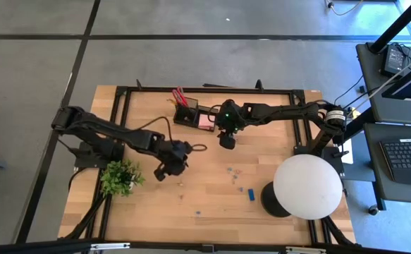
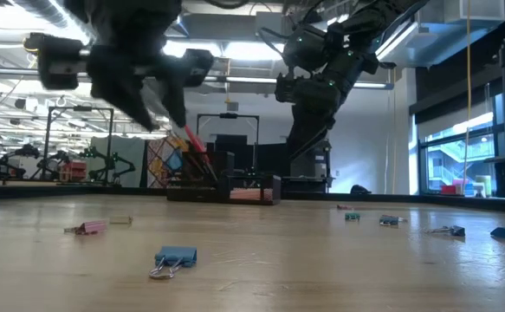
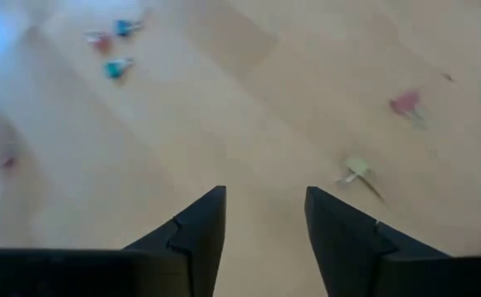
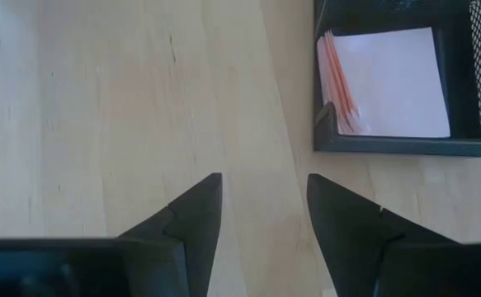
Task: Pick and place office supplies into organizer
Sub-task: Put the yellow binder clip into the black desk organizer
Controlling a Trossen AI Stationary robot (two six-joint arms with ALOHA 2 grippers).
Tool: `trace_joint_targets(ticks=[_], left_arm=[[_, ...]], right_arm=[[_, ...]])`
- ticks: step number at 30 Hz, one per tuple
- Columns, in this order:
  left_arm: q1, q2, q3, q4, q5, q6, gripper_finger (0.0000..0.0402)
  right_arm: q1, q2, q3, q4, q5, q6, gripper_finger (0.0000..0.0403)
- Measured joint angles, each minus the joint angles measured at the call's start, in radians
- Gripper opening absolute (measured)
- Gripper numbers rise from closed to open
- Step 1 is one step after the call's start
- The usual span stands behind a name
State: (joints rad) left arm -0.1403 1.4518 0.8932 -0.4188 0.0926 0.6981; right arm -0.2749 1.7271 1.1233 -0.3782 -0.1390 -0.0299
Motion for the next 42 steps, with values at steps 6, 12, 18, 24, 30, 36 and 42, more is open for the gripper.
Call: trace_joint_targets(ticks=[6,12,18,24,30,36,42], left_arm=[[-0.042,0.067,0.0,-0.002,0.084,0.008,0.0166],[-0.081,0.114,0.0,-0.003,0.116,0.042,0.0162],[-0.08,0.164,0.0,0.056,0.112,0.04,0.0161],[-0.08,0.19,0.0,0.079,0.115,0.04,0.0161],[-0.08,0.212,0.0,0.079,0.113,0.04,0.0161],[-0.08,0.233,0.0,0.07,0.112,0.038,0.0161],[-0.075,0.238,0.0,0.062,0.112,0.063,0.0161]], right_arm=[[0.0,0.0,0.0,0.0,0.0,0.002,0.0181],[0.0,0.0,0.0,0.0,0.0,0.002,0.0181],[0.0,0.0,0.0,0.001,0.0,0.003,0.0181],[0.001,0.0,0.0,0.0,-0.001,0.022,0.0181],[0.001,0.0,0.0,0.0,-0.002,0.021,0.0181],[0.001,0.0,0.0,0.0,-0.002,0.02,0.0181],[0.001,0.0,0.0,0.0,-0.002,0.018,0.0181]])
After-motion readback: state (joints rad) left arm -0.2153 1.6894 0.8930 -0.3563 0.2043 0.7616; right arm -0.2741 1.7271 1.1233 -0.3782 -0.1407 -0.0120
